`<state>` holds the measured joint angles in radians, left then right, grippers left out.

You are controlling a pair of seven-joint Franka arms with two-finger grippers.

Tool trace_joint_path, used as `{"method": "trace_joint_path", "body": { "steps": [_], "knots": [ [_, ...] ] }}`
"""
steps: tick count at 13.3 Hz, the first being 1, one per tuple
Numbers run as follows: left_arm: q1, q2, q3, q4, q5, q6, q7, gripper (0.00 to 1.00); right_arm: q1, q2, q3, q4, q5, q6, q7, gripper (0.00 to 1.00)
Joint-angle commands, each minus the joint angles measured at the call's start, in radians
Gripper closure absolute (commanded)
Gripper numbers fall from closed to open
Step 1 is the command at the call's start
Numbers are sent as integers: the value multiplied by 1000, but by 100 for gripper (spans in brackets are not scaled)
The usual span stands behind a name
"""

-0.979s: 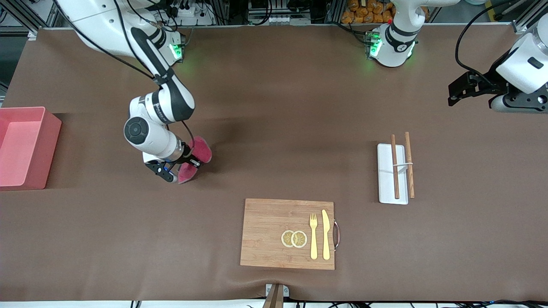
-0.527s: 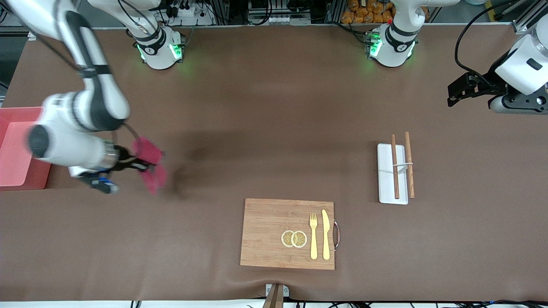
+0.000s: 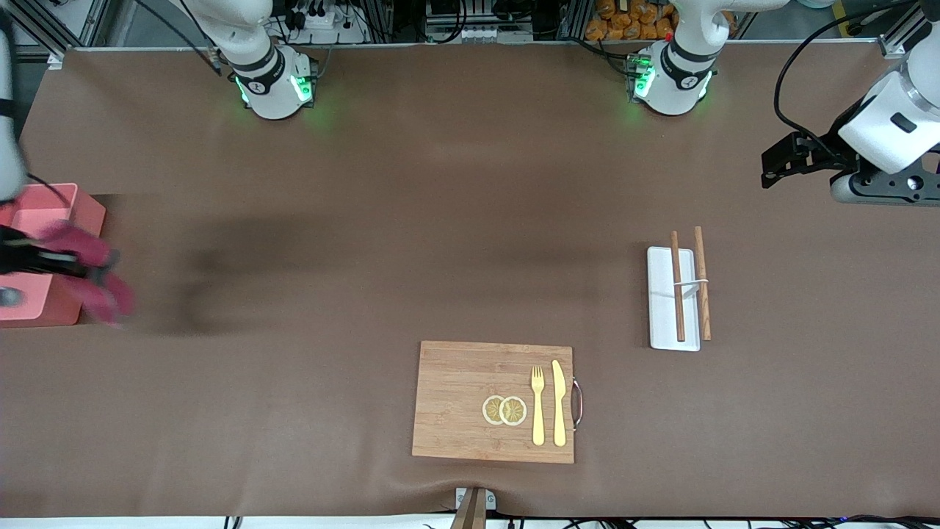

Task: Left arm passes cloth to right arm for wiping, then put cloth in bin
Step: 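Move the cloth into the pink bin and open the right gripper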

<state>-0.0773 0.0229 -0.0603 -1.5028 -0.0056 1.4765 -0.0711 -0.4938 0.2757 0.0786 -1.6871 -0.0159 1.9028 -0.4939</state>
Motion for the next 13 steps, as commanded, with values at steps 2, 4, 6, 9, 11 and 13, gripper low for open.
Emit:
{"method": "trace_joint_path", "body": {
  "steps": [2, 4, 6, 9, 11, 13],
  "knots": [
    [-1, -3, 0, 16, 15, 7, -3, 0, -158, 68, 26, 142, -79, -28, -276, 100],
    [1, -1, 0, 16, 15, 7, -3, 0, -225, 141, 27, 188, -111, -19, -386, 100],
    [-1, 5, 0, 16, 19, 7, -3, 0, -282, 247, 27, 188, -104, 85, -471, 100],
    [1, 14, 0, 16, 19, 7, -3, 0, -362, 391, 33, 190, -79, 203, -603, 47],
    [1, 14, 0, 16, 21, 7, -4, 0, -365, 402, 32, 188, -36, 202, -614, 0],
    [1, 17, 0, 16, 22, 7, -4, 0, -355, 386, 35, 191, -35, 190, -603, 0]
  ]
}}
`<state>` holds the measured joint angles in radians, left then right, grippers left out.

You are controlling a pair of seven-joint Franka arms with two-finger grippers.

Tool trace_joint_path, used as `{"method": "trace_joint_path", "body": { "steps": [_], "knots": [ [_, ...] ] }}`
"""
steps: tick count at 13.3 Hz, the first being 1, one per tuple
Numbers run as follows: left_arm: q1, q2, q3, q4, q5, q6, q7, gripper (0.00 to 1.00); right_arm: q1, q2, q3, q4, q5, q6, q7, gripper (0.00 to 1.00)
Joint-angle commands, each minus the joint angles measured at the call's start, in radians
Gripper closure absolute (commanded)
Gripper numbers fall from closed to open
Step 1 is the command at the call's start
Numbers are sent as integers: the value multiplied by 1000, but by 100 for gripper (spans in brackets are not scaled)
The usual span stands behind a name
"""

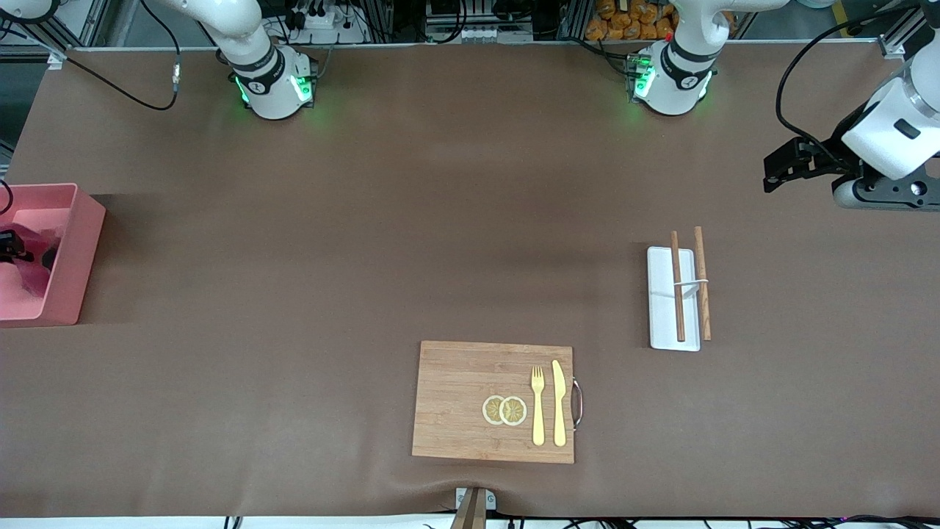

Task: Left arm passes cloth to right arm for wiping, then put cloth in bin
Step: 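Move the cloth into the pink bin and open the right gripper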

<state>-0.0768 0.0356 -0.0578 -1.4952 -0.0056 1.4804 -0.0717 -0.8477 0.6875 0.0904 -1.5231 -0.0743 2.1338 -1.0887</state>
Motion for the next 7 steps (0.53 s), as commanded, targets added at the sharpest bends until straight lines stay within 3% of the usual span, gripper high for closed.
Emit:
{"method": "trace_joint_path", "body": {
  "steps": [1, 4, 7],
  "knots": [
    [0, 4, -2, 9, 22, 3, -3, 0, 7, -42, 23, 35, 24, -55, -4, 0],
    [2, 14, -2, 12, 26, 6, -3, 0, 63, -60, 28, 134, 34, -219, 35, 0],
    [2, 14, -2, 12, 24, 8, -5, 0, 197, -182, 23, 153, 21, -479, 383, 0]
  ]
}}
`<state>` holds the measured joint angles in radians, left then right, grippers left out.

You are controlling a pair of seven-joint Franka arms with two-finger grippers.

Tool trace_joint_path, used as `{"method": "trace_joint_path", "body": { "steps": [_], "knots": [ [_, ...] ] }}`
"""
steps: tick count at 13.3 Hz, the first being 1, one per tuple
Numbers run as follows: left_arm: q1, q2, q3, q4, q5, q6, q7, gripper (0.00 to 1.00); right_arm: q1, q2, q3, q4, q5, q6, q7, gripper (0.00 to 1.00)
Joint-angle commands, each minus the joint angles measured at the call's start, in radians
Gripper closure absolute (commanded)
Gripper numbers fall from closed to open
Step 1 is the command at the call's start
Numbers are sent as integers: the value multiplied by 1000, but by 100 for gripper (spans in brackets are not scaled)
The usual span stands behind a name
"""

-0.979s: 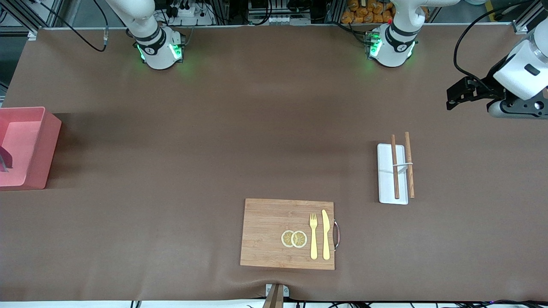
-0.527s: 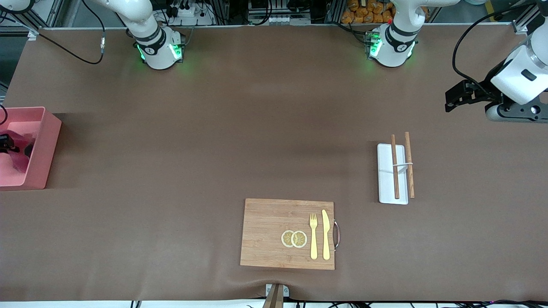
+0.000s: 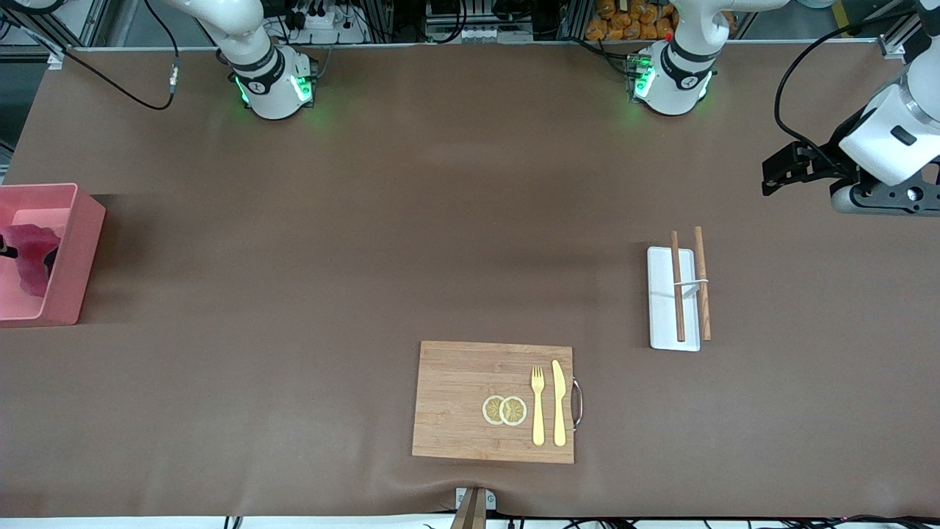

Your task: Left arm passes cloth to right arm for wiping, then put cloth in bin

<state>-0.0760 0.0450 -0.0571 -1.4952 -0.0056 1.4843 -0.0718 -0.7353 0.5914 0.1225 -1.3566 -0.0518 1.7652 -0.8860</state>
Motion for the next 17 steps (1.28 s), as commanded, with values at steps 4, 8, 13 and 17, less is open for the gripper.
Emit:
{"method": "trace_joint_path", "body": {
  "steps": [4, 8, 13, 17],
  "knots": [
    [1, 4, -3, 12, 24, 7, -5, 0, 290, -206, -6, -29, 41, -318, 541, 0],
    [1, 4, -3, 12, 24, 7, -5, 0, 538, -434, -9, -284, 69, -221, 941, 0],
    [1, 6, -3, 12, 24, 13, -5, 0, 602, -682, -10, -624, 70, 140, 972, 0],
    [1, 6, -3, 12, 24, 13, -5, 0, 643, -642, -7, -476, 69, 79, 1053, 0]
  ]
}}
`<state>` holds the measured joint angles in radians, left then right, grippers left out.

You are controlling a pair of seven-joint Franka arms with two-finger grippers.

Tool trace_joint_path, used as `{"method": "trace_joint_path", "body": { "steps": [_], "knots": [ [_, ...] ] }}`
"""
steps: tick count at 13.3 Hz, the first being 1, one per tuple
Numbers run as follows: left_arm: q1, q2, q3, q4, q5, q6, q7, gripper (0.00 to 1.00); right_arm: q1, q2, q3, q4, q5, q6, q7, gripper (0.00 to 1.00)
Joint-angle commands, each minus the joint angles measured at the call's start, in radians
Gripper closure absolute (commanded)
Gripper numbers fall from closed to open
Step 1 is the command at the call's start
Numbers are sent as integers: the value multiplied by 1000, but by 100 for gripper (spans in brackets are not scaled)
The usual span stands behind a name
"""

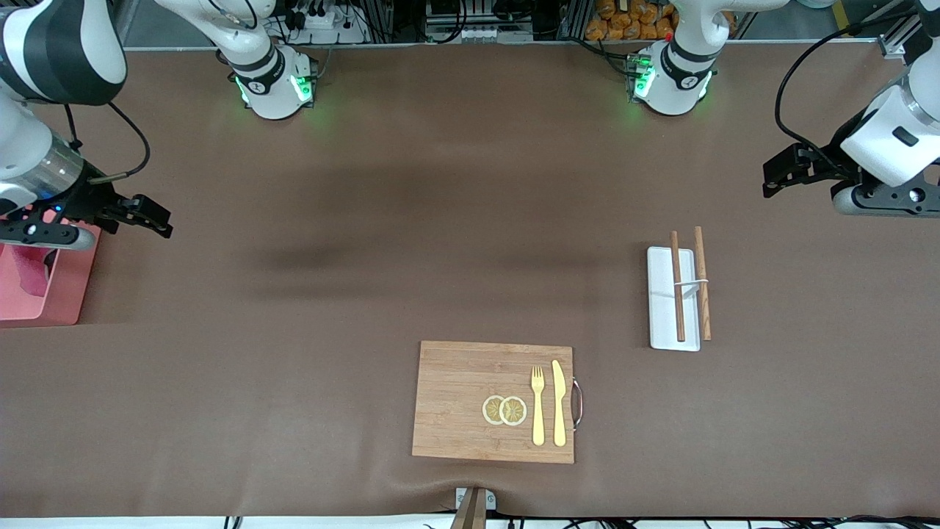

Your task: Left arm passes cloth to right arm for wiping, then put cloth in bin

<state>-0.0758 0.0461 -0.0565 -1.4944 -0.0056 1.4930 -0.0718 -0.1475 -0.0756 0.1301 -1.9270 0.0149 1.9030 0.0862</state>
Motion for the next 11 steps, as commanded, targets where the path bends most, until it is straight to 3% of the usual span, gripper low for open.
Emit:
{"method": "trace_joint_path", "body": {
  "steps": [1, 4, 11],
  "knots": [
    [1, 4, -3, 11, 24, 4, -3, 0, 81, 65, -17, 161, -1, -121, 157, 0],
    [1, 3, -3, 11, 24, 4, -3, 0, 92, 138, -17, 296, -7, -177, 185, 0],
    [-1, 3, -3, 13, 26, 4, -3, 0, 94, 163, -17, 339, -58, -188, 185, 0]
  ]
}}
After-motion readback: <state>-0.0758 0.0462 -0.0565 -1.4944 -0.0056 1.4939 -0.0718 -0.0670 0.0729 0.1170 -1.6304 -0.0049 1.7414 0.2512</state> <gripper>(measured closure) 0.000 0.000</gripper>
